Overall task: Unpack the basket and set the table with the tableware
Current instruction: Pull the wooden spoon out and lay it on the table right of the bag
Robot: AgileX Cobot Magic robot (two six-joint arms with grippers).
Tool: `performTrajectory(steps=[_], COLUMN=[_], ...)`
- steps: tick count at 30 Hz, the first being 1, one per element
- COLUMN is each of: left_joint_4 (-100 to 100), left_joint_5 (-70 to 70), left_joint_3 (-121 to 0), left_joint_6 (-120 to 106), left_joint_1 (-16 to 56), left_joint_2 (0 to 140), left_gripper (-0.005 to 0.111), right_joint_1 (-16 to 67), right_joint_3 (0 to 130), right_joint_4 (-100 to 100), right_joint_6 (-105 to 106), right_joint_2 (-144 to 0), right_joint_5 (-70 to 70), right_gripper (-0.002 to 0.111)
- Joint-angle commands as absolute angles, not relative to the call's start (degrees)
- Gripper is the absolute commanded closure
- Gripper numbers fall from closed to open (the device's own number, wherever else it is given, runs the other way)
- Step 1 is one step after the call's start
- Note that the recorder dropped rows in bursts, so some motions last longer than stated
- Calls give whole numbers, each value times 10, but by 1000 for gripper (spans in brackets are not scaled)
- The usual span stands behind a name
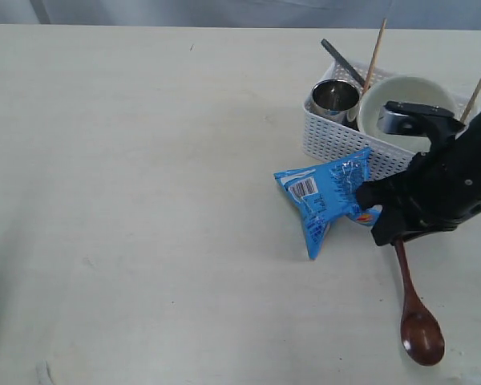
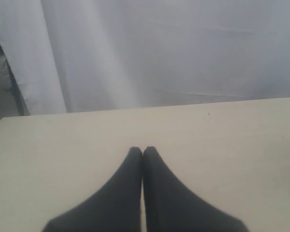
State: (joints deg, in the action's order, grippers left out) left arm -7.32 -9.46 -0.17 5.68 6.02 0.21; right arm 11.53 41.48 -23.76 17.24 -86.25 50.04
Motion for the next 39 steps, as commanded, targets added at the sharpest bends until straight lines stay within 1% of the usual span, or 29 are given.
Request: performTrajectory(steps=[1,9,39], left_joint_4=[-73,-73,-73], left_joint_5=[-95,-95,-95], left_joint_3=[0,0,0], left_joint_6=[61,61,61], left_joint_1=[58,58,58], left_joint_2=[0,0,0], left_gripper=[107,107,107], right_joint_1=[94,94,94], right_joint_3=[407,366,366], right_joint_4=[-250,-239,-269], right_joint_6=[191,189,157], right_joint_2=[-861,-876,-958], right_joint_5=[513,472,349], right_gripper=[109,109,109])
